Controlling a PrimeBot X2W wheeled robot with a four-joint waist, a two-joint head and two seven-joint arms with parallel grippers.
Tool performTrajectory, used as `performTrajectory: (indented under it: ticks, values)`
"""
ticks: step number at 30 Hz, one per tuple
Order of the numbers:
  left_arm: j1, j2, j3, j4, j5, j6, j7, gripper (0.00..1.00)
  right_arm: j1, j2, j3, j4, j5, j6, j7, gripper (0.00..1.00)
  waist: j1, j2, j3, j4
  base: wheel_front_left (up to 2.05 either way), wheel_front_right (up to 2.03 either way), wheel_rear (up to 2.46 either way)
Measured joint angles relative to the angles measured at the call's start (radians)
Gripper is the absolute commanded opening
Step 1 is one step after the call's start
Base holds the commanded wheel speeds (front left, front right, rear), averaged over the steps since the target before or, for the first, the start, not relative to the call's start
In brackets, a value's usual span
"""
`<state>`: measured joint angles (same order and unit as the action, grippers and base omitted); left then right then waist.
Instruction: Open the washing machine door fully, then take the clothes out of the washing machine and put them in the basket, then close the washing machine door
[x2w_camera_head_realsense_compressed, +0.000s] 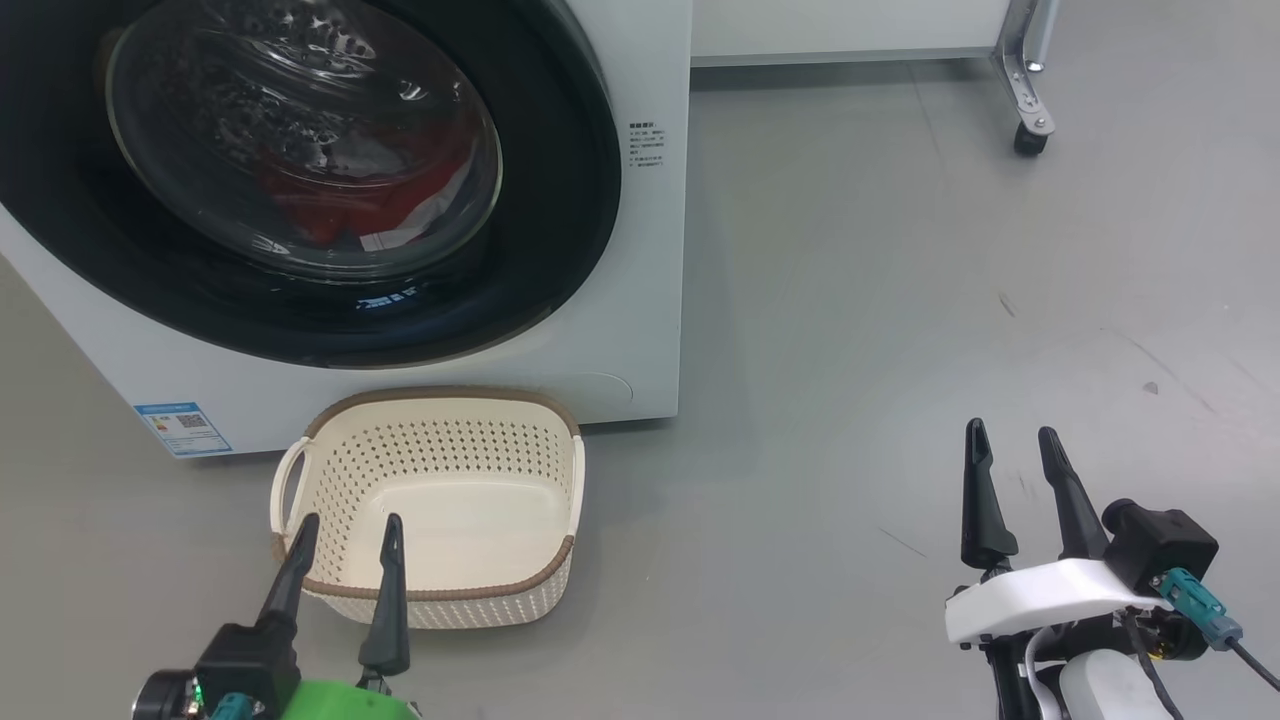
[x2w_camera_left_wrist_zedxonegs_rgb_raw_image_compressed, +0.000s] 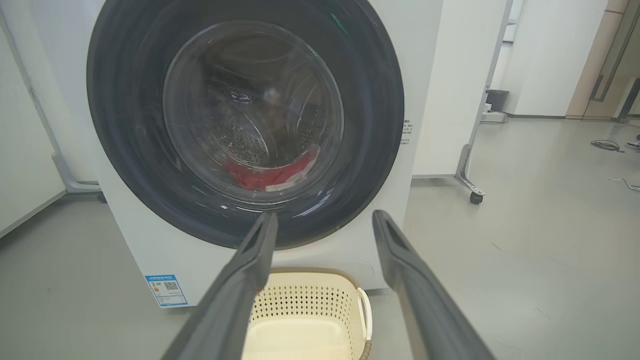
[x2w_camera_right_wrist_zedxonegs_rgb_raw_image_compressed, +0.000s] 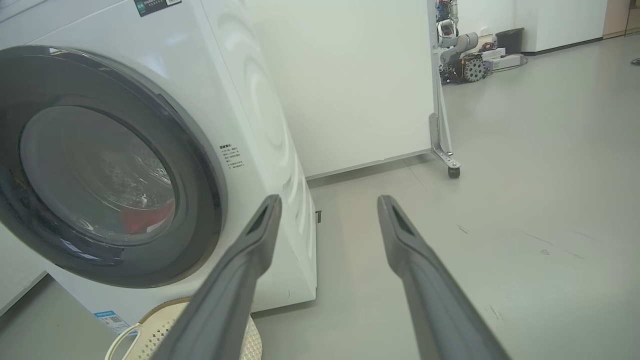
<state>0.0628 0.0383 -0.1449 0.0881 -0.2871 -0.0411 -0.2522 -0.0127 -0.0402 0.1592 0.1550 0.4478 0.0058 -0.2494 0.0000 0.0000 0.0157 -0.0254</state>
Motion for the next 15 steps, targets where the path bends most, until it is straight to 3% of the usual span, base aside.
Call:
performTrajectory:
  ticks: [15]
  values:
    - [0.009,0.001,-0.033,0.125,-0.082,0.073,0.000,1.00,-0.013,-0.001,0.002,0.065,0.000,-0.018,-0.002,1.00,0.0000,0.0000,0.017,-0.024,0.00,0.00,0.00]
